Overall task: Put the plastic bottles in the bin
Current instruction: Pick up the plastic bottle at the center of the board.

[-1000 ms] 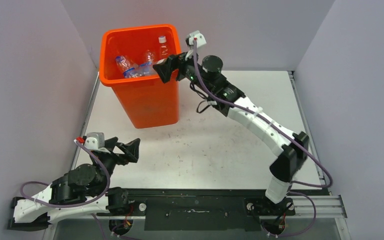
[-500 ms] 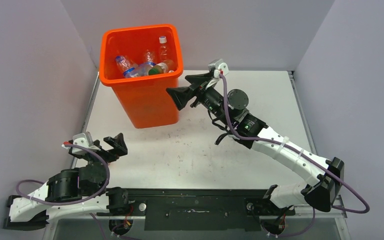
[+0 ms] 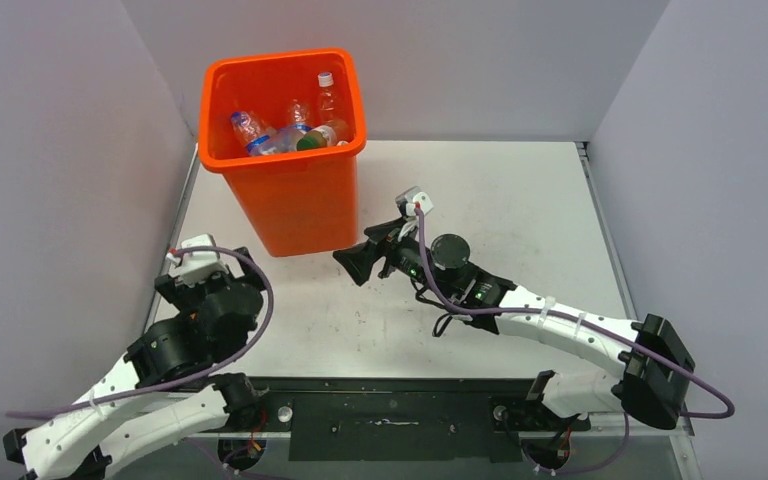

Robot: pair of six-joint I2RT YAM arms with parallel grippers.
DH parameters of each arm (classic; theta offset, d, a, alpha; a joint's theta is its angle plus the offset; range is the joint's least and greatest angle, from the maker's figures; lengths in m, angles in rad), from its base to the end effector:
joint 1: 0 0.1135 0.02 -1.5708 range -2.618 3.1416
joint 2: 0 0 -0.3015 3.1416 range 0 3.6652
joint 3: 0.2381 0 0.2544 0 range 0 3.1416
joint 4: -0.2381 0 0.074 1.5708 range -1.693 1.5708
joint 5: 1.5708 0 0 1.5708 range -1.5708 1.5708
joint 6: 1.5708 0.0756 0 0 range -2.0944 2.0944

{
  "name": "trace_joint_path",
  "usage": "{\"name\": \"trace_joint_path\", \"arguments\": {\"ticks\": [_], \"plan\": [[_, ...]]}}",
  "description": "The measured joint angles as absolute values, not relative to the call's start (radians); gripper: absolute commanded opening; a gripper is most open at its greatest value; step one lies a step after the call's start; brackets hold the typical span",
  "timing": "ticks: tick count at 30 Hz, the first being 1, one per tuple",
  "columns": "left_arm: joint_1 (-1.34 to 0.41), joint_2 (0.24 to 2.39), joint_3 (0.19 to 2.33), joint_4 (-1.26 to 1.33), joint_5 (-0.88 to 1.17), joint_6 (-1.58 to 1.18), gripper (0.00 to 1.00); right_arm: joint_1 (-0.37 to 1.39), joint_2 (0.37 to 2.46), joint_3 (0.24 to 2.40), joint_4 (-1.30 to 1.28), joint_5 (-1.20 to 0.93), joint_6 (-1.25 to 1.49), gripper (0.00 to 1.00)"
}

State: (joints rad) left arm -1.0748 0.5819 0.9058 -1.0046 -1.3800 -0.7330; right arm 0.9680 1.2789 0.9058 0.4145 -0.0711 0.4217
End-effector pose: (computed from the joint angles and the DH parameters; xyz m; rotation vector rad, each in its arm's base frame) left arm 0.0900 -0.0104 0.3592 -0.3436 1.6598 0.2141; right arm 0.1853 0.2787 0.3742 -0.5028 1.5685 1.1434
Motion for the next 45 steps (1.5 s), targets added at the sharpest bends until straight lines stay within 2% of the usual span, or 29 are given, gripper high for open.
{"name": "trace_joint_path", "arguments": {"ticks": [3,8,12,19,26,32,45], "plan": [[-0.854,0.607,0.899,-0.874,-1.229,-0.603,0.96,0.970,1.259,0.848,0.409,-0.067,0.434,0.95],[-0.334,0.714,0.903,-0.768,-0.849,-0.508,0.96,0.970,1.199,0.769,0.404,-0.059,0.445,0.95],[-0.140,0.734,0.872,-0.749,-0.646,-0.508,0.96,0.970,1.147,0.716,0.405,-0.059,0.461,0.95],[0.018,0.733,0.775,-0.760,-0.554,-0.603,0.96,0.970,1.120,0.648,0.416,-0.062,0.470,0.95],[0.083,0.819,0.762,-0.801,-0.570,-0.720,0.96,0.970,1.093,0.604,0.419,-0.076,0.481,0.95],[0.205,0.888,0.767,-0.846,-0.583,-0.816,0.96,0.970,1.071,0.588,0.431,-0.079,0.489,0.95],[0.241,1.035,0.770,-0.890,-0.556,-1.009,0.96,0.970,1.097,0.627,0.408,-0.095,0.503,0.95]]}}
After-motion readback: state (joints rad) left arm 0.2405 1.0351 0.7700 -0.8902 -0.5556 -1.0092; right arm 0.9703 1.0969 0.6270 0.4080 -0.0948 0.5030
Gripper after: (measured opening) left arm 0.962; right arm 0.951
